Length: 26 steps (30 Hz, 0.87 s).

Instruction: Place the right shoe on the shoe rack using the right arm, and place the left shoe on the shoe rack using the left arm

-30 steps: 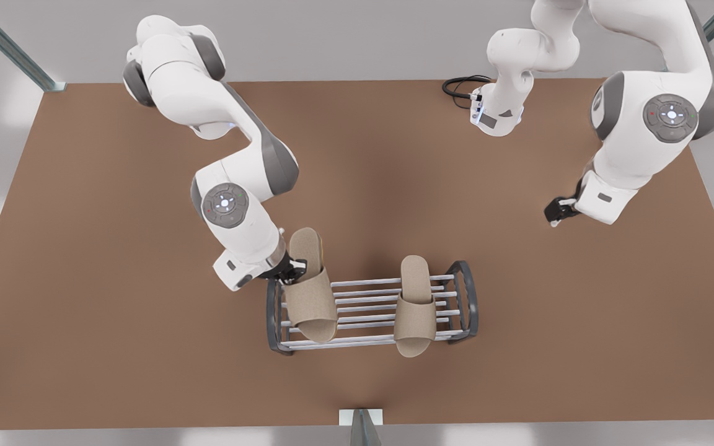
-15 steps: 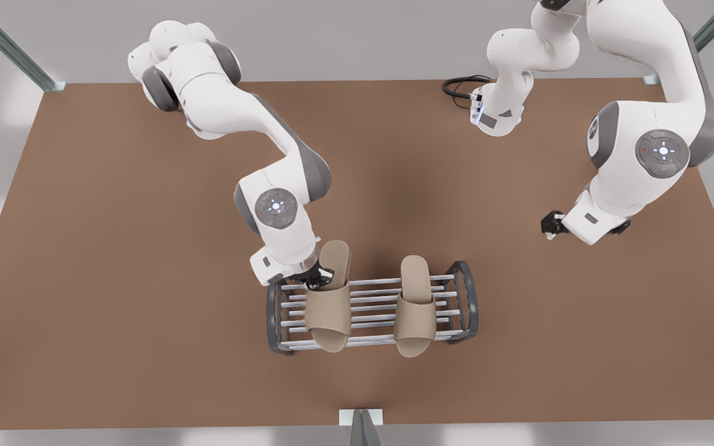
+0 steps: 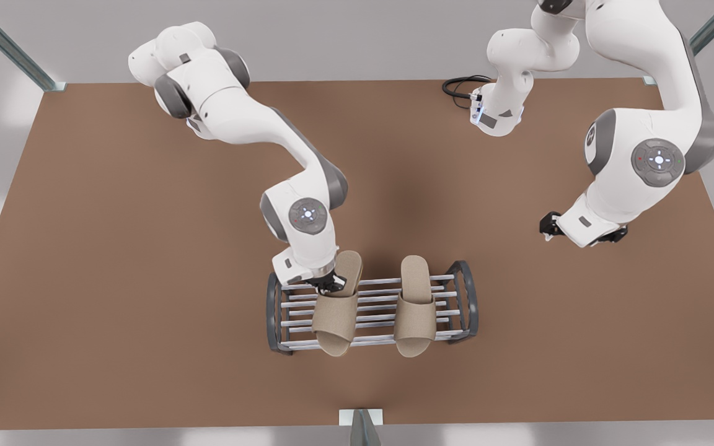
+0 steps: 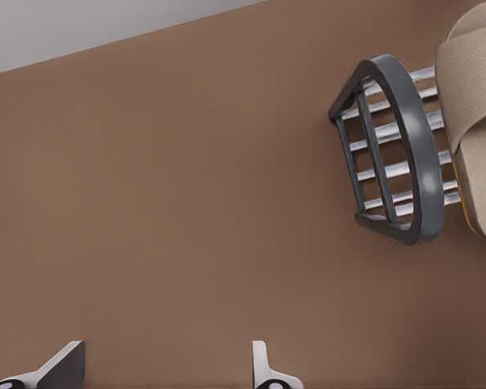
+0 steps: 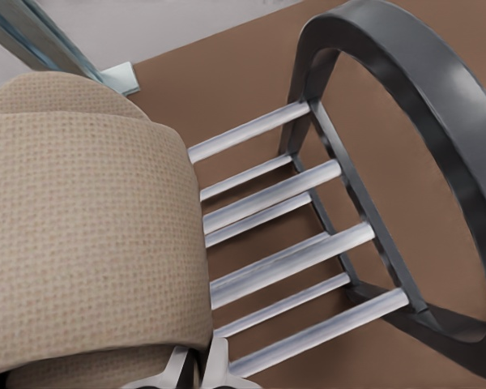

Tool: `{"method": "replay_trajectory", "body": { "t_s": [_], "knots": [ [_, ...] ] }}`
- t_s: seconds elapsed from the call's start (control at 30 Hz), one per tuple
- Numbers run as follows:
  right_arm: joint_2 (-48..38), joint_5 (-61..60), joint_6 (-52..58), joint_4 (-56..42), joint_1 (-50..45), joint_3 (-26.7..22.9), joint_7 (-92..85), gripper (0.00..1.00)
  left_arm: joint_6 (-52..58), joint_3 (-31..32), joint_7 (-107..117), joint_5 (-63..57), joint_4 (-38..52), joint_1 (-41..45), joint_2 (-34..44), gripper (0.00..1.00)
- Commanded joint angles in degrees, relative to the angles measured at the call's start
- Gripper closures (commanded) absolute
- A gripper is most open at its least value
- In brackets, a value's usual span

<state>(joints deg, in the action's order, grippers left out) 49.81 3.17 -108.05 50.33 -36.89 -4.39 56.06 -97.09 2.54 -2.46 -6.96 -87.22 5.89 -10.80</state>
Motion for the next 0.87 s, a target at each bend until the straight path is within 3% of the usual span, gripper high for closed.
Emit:
{"method": "replay_trajectory", "body": {
  "t_s": [0.0, 0.07, 0.13, 0.37, 0.47, 0.57, 0.6, 0.63, 0.67, 0.83],
  "knots": [
    [0.2, 1.3, -0.8, 0.1, -0.3, 0.0, 7.6, 0.79, -0.4, 0.0, -4.8, -0.1, 0.0, 0.0, -0.1, 0.0],
    [0.5, 1.8, -0.8, 0.1, -0.3, 0.0, 7.6, 0.79, -0.4, 0.0, -4.8, 0.0, 0.0, 0.0, -0.1, 0.0],
    [0.5, 2.4, -0.8, 0.4, -0.3, 0.0, 7.1, 0.0, -0.4, -0.1, -4.7, 0.0, 0.0, 0.0, -0.2, 0.0],
    [-2.2, 0.9, 0.4, 0.6, 0.0, 1.2, 4.9, 0.0, 0.0, -0.1, -4.7, -0.1, 0.0, 0.2, 0.0, 0.0],
    [-12.4, -5.1, 14.9, 0.5, 0.7, 1.9, -1.4, 0.0, -0.1, 0.0, -4.7, -0.1, 0.0, 0.2, 0.0, 0.0],
    [-19.6, -10.1, 28.4, 2.2, 19.5, 1.7, -37.8, 0.0, -0.2, 0.0, -4.7, -0.1, 0.0, 0.2, -0.1, 0.0],
    [-26.7, -9.6, 28.2, 11.6, 25.9, 1.9, -50.0, 0.0, -0.2, 0.0, -4.8, -0.1, 0.0, 0.3, 0.0, 0.0],
    [-32.2, -5.9, 28.3, 18.1, 29.3, 3.7, -52.0, 0.0, -0.3, 0.0, -4.8, -0.1, 0.0, 0.2, 0.0, 0.0],
    [-36.8, -1.2, 25.4, 26.4, 37.5, 13.9, -51.3, 0.0, -0.3, 0.0, -4.8, -0.1, 0.0, 0.2, 0.0, 0.0],
    [-36.6, -1.1, 26.4, 24.7, 38.8, 14.6, -51.6, 0.0, -0.3, 0.0, -4.8, -0.2, 0.0, 0.3, 0.0, 0.0]
  ]
}}
